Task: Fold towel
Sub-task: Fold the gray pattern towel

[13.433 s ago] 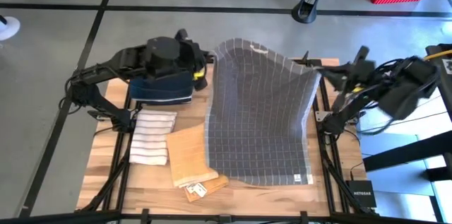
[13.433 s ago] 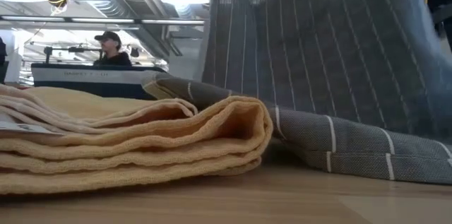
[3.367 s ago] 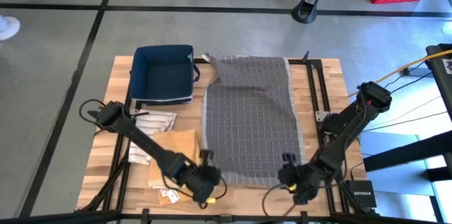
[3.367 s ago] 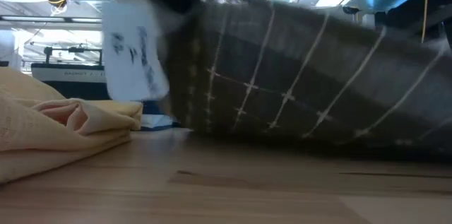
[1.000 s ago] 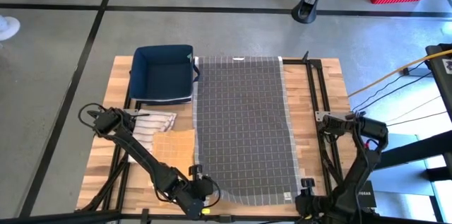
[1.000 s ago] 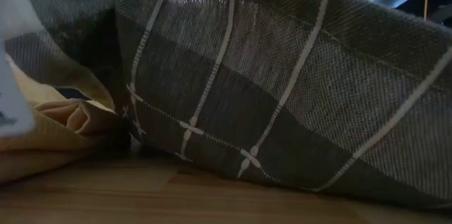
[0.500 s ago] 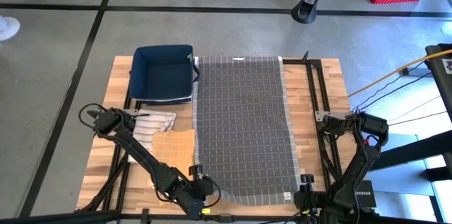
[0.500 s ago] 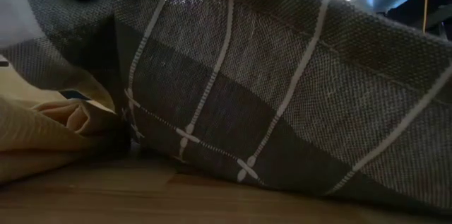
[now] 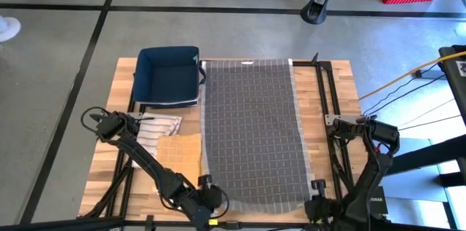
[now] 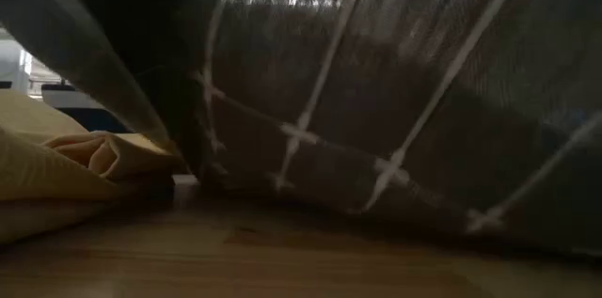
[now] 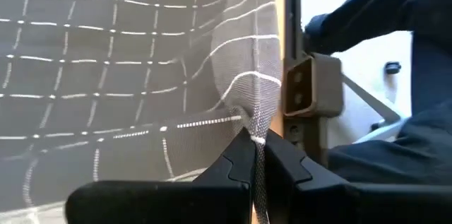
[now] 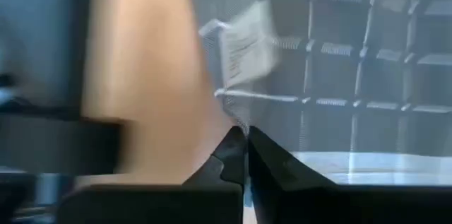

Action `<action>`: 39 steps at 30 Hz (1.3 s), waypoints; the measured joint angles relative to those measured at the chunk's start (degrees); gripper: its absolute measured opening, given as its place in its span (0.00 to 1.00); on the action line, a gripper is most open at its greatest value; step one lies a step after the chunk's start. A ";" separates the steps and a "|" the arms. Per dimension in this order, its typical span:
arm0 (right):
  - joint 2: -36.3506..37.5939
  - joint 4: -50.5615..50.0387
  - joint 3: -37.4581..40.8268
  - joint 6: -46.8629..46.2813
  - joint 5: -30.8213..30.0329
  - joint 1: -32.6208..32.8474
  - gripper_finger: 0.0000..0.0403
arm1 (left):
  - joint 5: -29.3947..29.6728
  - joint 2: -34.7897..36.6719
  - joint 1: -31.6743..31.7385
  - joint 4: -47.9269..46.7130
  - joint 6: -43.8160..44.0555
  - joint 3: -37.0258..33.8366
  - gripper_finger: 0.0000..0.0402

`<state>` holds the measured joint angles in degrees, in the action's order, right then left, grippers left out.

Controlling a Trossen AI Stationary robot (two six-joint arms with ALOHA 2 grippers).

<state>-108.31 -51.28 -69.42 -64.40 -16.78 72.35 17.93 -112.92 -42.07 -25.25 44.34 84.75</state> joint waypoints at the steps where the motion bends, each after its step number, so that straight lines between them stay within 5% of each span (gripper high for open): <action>1: 0.09 -2.00 -2.83 -0.53 -0.15 0.43 0.02 | -0.07 0.00 -0.37 0.20 0.15 0.00 0.02; 7: 0.33 -13.05 -14.95 -8.13 -2.95 3.81 0.01 | -0.20 0.00 -2.73 0.50 3.15 0.00 0.02; 21: -1.25 -1.23 -18.18 -8.60 -3.24 5.84 0.01 | -1.26 0.02 -7.10 11.96 5.68 4.07 0.01; 26: -1.05 -17.27 -22.41 -12.18 -15.07 5.89 0.01 | 3.25 0.07 -5.81 -1.13 -2.16 11.57 0.01; 31: -0.51 -37.05 -24.40 -22.32 -26.99 3.75 0.01 | 15.14 0.10 -2.58 -20.90 -9.09 18.24 0.00; 35: 2.28 -37.52 -18.72 -22.36 -33.16 -0.46 0.01 | 26.65 1.02 0.64 -34.97 -10.08 18.75 0.01; 39: 5.28 -38.29 -10.72 -26.02 -32.75 -5.25 0.01 | 28.43 1.16 5.28 -47.61 -5.28 18.40 0.01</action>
<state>-103.03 -89.57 -80.15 -90.42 -49.53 67.10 46.36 -111.77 -36.79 -72.85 39.06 103.15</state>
